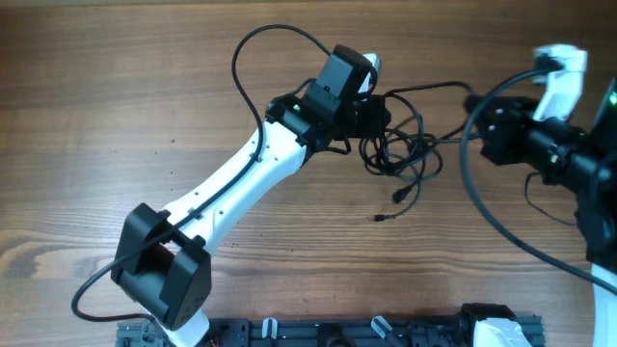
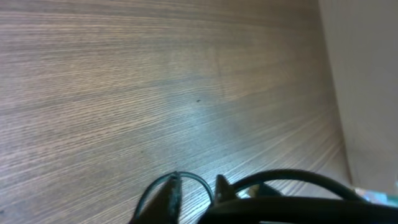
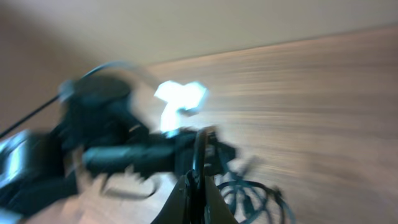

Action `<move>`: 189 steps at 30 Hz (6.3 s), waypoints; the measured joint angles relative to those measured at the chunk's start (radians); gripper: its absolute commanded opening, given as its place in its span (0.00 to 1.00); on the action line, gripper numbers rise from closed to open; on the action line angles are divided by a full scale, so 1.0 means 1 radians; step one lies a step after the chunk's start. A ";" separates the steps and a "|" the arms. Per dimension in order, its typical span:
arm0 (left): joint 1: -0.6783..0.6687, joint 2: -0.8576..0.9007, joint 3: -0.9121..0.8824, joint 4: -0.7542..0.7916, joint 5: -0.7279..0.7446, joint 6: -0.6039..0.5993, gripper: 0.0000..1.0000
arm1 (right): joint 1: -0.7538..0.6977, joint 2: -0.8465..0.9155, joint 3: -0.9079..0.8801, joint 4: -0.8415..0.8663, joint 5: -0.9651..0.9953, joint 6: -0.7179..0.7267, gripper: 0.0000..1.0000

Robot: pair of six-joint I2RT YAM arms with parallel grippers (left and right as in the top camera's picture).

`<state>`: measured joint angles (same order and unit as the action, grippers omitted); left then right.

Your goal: Untangle cables

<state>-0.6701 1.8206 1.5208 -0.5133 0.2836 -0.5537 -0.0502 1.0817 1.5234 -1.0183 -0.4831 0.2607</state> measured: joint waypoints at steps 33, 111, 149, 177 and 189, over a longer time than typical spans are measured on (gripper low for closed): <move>0.231 -0.112 -0.019 0.111 0.512 0.151 0.04 | 0.034 0.331 0.063 -0.059 -0.241 -0.343 0.55; 0.320 -0.117 -0.026 0.417 0.699 -0.396 0.04 | 0.212 0.478 0.063 0.208 -0.257 -0.189 0.56; 0.414 -0.117 -0.022 0.143 0.574 -0.258 0.04 | 0.069 0.451 0.061 0.125 -0.047 0.127 0.04; 0.460 -0.151 -0.009 -0.325 0.043 0.383 0.08 | -0.389 0.113 0.047 -0.107 -0.177 -0.029 0.04; 0.407 -0.151 -0.009 -0.315 0.435 0.561 0.40 | -0.390 0.130 0.047 -0.169 -0.171 -0.063 0.04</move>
<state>-0.2634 1.6699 1.5120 -0.8284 0.7181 0.0074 -0.4404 1.2118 1.5700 -1.1870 -0.6537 0.1978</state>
